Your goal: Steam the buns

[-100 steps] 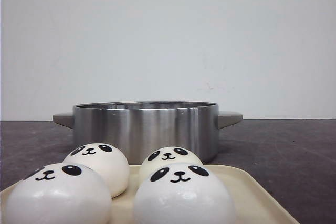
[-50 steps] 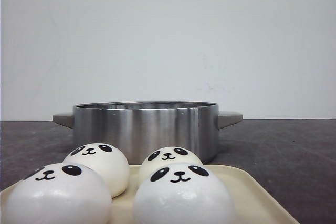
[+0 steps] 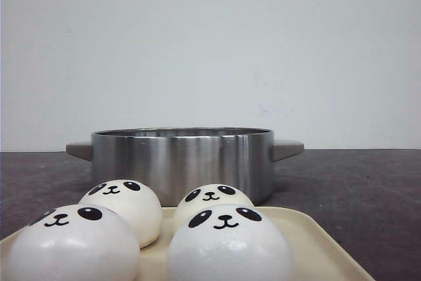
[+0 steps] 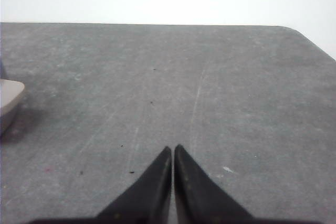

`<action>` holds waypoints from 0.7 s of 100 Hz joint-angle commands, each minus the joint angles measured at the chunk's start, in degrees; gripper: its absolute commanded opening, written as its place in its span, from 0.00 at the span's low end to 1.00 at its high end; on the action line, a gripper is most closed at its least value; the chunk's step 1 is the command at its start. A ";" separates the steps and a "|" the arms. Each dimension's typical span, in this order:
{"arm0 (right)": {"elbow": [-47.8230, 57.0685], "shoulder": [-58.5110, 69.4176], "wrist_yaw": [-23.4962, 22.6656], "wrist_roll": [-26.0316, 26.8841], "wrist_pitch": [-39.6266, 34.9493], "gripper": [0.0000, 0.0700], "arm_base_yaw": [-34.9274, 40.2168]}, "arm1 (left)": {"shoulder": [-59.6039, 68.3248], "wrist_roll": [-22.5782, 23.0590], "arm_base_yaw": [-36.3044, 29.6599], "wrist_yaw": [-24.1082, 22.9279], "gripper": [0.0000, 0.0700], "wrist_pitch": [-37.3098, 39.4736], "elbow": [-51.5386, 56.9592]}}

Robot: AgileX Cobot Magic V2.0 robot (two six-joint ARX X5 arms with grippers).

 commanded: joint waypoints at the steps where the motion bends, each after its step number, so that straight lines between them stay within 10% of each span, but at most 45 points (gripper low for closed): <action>1: -0.17 0.00 -0.02 -0.39 0.52 0.01 -0.02 | -0.02 -0.17 0.11 0.24 0.00 -0.20 -1.05; 39: -0.17 0.00 -0.94 2.40 1.31 0.01 0.09 | -0.02 -0.42 0.11 0.28 0.00 -0.13 -1.05; 52: -0.07 0.00 -3.56 9.44 5.05 0.01 0.15 | -0.02 -15.37 0.11 2.89 0.00 -0.13 -1.03; 70: -0.02 0.00 -6.78 20.68 14.97 0.01 0.15 | -0.02 -18.25 0.11 3.08 0.00 -0.20 -0.92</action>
